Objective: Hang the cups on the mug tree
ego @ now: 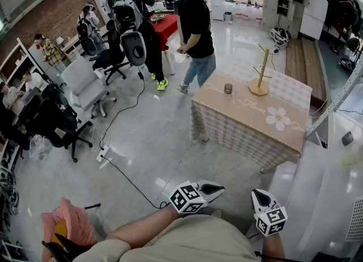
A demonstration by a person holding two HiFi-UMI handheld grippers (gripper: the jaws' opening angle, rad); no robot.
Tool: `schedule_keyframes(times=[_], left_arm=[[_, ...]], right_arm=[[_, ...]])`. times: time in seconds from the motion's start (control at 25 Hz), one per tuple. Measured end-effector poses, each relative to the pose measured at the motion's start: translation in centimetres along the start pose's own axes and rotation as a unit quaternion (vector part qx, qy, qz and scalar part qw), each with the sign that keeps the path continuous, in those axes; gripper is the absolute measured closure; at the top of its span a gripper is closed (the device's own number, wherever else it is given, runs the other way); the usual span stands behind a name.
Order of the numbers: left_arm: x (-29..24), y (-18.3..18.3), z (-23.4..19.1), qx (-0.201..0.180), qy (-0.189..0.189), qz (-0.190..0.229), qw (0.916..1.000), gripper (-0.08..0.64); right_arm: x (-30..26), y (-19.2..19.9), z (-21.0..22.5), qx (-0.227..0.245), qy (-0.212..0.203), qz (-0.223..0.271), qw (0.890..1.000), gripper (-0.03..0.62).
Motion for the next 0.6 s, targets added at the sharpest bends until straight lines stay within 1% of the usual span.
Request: schedule_keyframes(times=[0.16, 0.32, 0.44, 0.6], left_arm=[[0.7, 0.2, -0.7, 0.002, -0.020, -0.004, 0.9998, 0.552], [0.4, -0.4, -1.6, -0.007, -0.031, -0.001, 0.9995, 0.552], [0.0, -1.1, -2.4, -0.016, -0.035, -0.003, 0.9993, 0.552], [-0.7, -1.9, -4.1, -0.008, -0.040, 0.000, 0.9992, 0.552]], right_arm=[[-1.0, -0.5, -0.3, 0.008, -0.016, 0.000, 1.000, 0.578], [-1.5, -1.3, 0.5, 0.014, -0.019, 0.005, 1.000, 0.578], [-2.2, -1.7, 1.3, 0.008, -0.019, 0.006, 1.000, 0.578], [-3.5, -1.8, 2.9, -0.007, -0.018, -0.008, 1.000, 0.578]])
Point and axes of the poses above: the fingertips, and each gripper's own axes: x backward along the fingers, z to its right, y out of its underside, the point moved 1 cm from there along x, backward along the fingers, and after that the axes turned 7 degrees about -x, right-handed, at the moved point
